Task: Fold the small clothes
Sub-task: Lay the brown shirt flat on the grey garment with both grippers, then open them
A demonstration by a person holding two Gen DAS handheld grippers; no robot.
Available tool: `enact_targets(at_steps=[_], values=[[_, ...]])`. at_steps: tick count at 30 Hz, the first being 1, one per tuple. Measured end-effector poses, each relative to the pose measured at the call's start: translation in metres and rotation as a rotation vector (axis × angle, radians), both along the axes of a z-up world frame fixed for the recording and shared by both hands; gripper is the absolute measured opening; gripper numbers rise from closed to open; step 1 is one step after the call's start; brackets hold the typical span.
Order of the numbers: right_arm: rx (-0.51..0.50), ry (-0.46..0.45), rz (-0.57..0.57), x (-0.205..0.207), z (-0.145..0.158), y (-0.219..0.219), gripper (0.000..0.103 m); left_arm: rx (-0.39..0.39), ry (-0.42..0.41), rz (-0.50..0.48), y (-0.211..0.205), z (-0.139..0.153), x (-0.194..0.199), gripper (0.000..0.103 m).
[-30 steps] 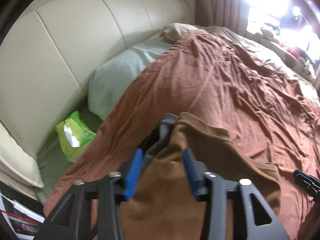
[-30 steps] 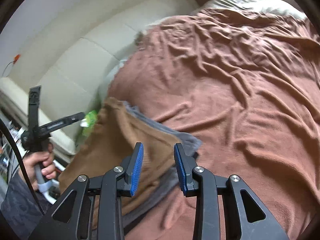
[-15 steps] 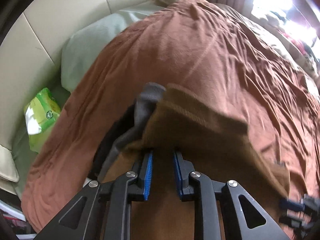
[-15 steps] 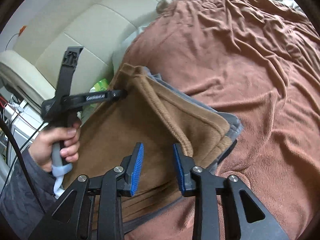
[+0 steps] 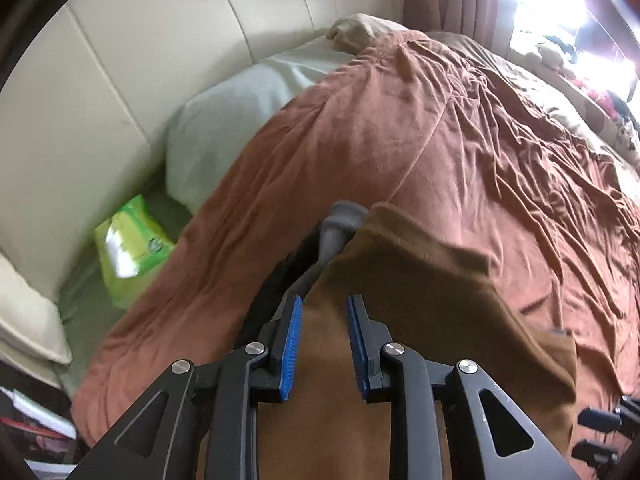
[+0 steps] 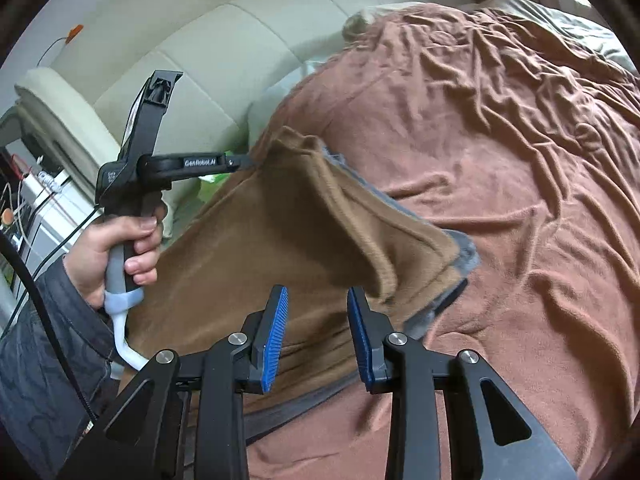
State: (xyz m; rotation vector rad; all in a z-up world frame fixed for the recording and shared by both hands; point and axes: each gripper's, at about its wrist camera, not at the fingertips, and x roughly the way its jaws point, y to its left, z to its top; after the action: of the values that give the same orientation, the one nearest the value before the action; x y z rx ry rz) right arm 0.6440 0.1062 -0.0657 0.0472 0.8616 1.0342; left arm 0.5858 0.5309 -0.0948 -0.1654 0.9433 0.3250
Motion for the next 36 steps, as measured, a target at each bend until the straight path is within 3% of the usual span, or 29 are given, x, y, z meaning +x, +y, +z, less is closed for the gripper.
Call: enact_targets(at_steps=[19,27,36], values=[[-0.095,-0.117,0.275,-0.088,0.009,0.049,0.029,-0.06,-0.022,0.004,-0.027,0.015,-0.153,0.025],[-0.128,-0.197,0.33,-0.112,0.0,0.043,0.029,-0.106,-0.074,0.004,-0.058,0.005,-0.205,0.025],[-0.17,-0.204,0.313,-0.125,-0.008,0.037,0.028,-0.234,-0.155,-0.035,-0.1,-0.012,-0.233,0.025]])
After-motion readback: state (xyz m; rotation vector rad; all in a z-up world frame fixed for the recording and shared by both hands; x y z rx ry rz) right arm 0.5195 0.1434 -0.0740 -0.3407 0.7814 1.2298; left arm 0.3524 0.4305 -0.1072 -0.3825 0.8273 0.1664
